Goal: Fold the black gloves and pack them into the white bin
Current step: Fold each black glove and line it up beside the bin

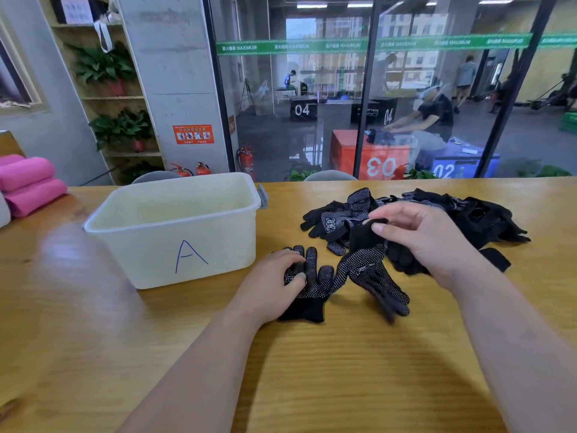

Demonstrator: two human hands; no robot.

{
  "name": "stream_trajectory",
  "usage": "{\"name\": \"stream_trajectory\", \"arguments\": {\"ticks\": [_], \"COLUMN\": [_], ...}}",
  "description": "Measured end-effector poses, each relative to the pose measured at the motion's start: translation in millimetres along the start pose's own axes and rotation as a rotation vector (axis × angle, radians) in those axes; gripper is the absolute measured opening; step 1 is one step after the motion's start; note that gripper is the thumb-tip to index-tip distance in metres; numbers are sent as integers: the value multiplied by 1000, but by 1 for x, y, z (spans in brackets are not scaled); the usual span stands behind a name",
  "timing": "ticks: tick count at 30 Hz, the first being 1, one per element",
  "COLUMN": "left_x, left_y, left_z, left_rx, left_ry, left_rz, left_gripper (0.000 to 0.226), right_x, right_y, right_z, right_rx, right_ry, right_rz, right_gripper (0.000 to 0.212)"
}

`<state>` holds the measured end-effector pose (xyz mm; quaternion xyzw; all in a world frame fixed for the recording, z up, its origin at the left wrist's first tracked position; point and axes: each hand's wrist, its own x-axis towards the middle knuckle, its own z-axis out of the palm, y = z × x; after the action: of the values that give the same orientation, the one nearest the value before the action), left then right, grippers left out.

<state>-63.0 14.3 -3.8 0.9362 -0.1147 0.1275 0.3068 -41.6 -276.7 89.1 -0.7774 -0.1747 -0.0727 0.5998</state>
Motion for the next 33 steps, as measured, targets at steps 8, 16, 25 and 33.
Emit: {"name": "stream_trajectory", "arguments": {"ticks": [8,16,25,33], "left_x": [-4,-4,-7,-2], "left_y": [4,3,6,5], "left_z": [-3,-1,0,4], "left_rx": [12,29,117,286], "left_ry": [13,20,89,82], "left_rz": [19,23,96,55], "left_gripper": [37,38,26,36], "right_x": [31,19,-28,-38], "right_y": [-37,6,74,57], "right_z": [-2,-1,25,63], "right_rx": [-67,85,-1149,-1071], "right_ry": [217,630,206,-57], "right_rz": [-91,147,-112,-218], "right_gripper": [22,19,26,43]}}
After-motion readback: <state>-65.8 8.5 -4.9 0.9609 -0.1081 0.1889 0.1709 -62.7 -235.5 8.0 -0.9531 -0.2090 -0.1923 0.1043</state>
